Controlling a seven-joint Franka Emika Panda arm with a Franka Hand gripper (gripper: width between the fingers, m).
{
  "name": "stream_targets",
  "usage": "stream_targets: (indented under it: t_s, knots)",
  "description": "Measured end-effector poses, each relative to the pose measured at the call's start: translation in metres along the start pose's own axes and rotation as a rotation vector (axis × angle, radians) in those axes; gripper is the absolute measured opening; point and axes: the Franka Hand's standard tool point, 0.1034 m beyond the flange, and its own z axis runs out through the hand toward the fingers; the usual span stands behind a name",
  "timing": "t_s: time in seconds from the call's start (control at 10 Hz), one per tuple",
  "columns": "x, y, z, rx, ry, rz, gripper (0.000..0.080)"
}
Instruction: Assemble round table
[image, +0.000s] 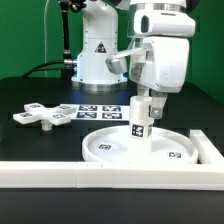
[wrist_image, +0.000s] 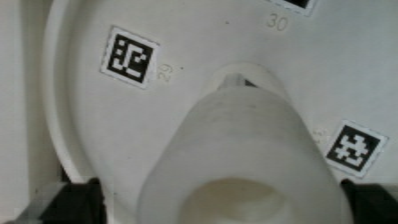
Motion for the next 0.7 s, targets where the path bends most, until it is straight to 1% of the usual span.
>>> stream_targets:
  t_s: [0.1,0.2,0.5,0.6,0.7]
  knots:
    - [-0.0011,-0.0009,0.0013,0.002,-0.001,-0.035,0.0649]
    - [-0.0024,-0.0013,0.0019,0.003,-0.007,-0.132,0.0649]
    - [-0.0040,-0.0019,0.0028,0.005,-0.008,-0.158,0.0634]
    - [-0.0050,-0.0064,0.0045,0.021,-0.010,-0.157,0.0464]
    - [-0.0058,-0.0081,0.0053,0.030,-0.011,-0.156,0.0416]
